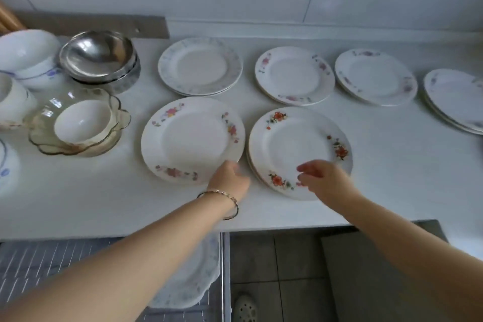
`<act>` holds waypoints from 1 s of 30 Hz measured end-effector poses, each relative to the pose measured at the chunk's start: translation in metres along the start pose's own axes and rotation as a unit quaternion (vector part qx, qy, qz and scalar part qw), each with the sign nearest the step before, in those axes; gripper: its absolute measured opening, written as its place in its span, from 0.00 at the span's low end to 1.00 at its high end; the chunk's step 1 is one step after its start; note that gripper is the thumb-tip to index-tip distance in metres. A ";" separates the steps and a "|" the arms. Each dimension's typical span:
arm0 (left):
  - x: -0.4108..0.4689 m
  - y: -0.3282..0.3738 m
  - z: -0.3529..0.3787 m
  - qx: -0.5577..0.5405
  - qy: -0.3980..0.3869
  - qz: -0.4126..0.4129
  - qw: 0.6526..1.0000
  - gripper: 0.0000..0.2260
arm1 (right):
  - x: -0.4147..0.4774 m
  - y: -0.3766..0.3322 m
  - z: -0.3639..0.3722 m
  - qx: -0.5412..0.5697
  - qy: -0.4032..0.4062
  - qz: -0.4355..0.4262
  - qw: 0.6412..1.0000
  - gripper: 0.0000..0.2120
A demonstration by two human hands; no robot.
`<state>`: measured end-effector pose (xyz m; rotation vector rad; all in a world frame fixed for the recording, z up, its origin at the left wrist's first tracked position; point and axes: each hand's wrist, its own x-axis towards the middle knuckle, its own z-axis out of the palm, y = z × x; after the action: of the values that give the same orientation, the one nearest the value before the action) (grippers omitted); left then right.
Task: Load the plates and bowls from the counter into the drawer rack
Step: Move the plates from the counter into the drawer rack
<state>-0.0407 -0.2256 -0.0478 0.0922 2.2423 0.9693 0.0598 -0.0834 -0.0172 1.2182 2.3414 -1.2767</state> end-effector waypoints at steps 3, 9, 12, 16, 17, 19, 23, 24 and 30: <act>0.018 0.027 0.026 -0.054 -0.009 -0.077 0.996 0.21 | 0.041 0.009 -0.039 -0.046 0.142 -0.005 0.989 0.19; 0.034 0.042 0.056 -0.147 0.016 -0.150 0.978 0.16 | 0.100 0.034 -0.048 -0.019 0.130 0.113 0.985 0.25; 0.038 0.041 0.057 -0.162 0.027 -0.151 0.975 0.14 | 0.109 0.044 -0.046 0.040 0.135 0.108 0.984 0.24; 0.030 0.037 0.055 -0.169 0.033 -0.115 0.978 0.18 | 0.109 0.055 -0.048 0.100 0.148 0.114 0.977 0.21; 0.026 0.036 0.054 -0.157 0.031 -0.111 0.981 0.19 | 0.104 0.058 -0.047 0.105 0.148 0.111 0.977 0.20; 0.019 0.028 0.050 -0.119 0.022 -0.091 0.988 0.20 | 0.090 0.065 -0.045 0.113 0.153 0.103 0.976 0.19; -0.010 0.005 0.024 -0.070 0.013 -0.035 0.997 0.21 | 0.043 0.071 -0.032 0.126 0.137 0.072 0.980 0.24; -0.020 -0.003 0.014 -0.064 0.010 -0.027 0.998 0.21 | 0.028 0.069 -0.026 0.126 0.131 0.062 0.981 0.27; -0.083 -0.081 -0.053 -0.061 -0.006 -0.042 0.997 0.18 | -0.065 0.041 0.034 0.123 0.073 0.018 0.990 0.18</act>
<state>0.0060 -0.3430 -0.0287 -0.0499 2.1536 1.0541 0.1255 -0.1346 -0.0283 1.4685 2.2987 -1.5489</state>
